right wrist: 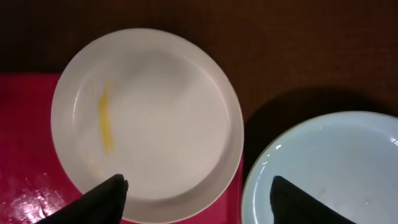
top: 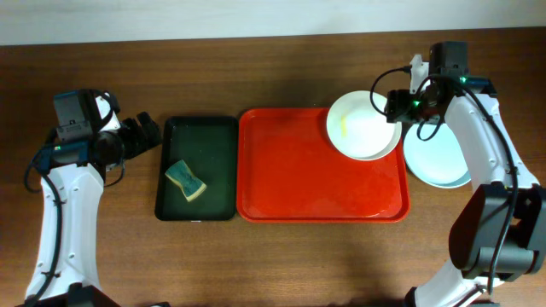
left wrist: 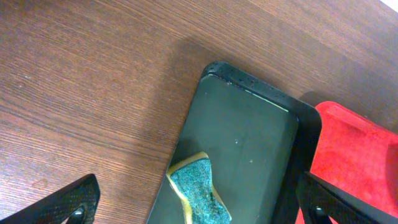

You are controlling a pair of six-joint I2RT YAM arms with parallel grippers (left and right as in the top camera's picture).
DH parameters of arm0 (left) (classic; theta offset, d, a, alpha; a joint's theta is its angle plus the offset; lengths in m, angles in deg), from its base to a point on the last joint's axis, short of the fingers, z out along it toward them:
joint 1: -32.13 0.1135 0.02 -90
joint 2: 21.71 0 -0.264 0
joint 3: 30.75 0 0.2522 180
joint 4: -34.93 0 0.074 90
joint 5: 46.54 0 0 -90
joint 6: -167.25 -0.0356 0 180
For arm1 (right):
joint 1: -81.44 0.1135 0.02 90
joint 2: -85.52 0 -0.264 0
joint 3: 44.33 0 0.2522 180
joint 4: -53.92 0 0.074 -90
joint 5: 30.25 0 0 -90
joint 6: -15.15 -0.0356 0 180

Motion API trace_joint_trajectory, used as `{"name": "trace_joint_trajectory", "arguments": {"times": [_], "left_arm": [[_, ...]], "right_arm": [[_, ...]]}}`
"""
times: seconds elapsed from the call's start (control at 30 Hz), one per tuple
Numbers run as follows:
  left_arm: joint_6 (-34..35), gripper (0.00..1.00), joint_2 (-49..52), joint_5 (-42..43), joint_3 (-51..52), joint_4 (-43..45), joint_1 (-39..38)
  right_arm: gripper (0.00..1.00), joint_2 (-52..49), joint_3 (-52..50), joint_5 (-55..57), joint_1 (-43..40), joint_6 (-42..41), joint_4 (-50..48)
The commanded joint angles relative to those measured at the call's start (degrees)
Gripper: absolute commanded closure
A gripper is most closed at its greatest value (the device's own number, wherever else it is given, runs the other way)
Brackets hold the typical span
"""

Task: Clean dirty plates on tray and stack at the side
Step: 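Move the right gripper to the white plate rim and grasp it, then drag the white plate left to the red tray center with right gripper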

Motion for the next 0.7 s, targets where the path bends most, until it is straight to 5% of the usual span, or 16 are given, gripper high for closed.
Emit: {"name": "trace_joint_trajectory", "arguments": {"times": [0.0, 0.17, 0.43, 0.6, 0.67], "left_arm": [[0.33, 0.01, -0.26, 0.17, -0.61, 0.11, 0.09], [0.33, 0.01, -0.26, 0.17, -0.61, 0.11, 0.09], [0.33, 0.01, -0.26, 0.17, -0.61, 0.11, 0.09], [0.33, 0.01, -0.26, 0.17, -0.61, 0.11, 0.09], [0.33, 0.01, -0.26, 0.17, -0.61, 0.11, 0.09]], "right_arm": [[0.23, -0.76, -0.09, 3.54, 0.15, 0.17, -0.92], [0.21, -3.91, -0.37, 3.76, 0.15, 2.75, -2.36], [0.33, -10.25, -0.37, 3.96, 0.11, 2.69, -8.57], [0.63, -12.92, -0.37, 3.98, 0.11, 2.71, -11.67], [0.62, -13.40, -0.37, 3.98, 0.11, 2.71, -12.07]]}}
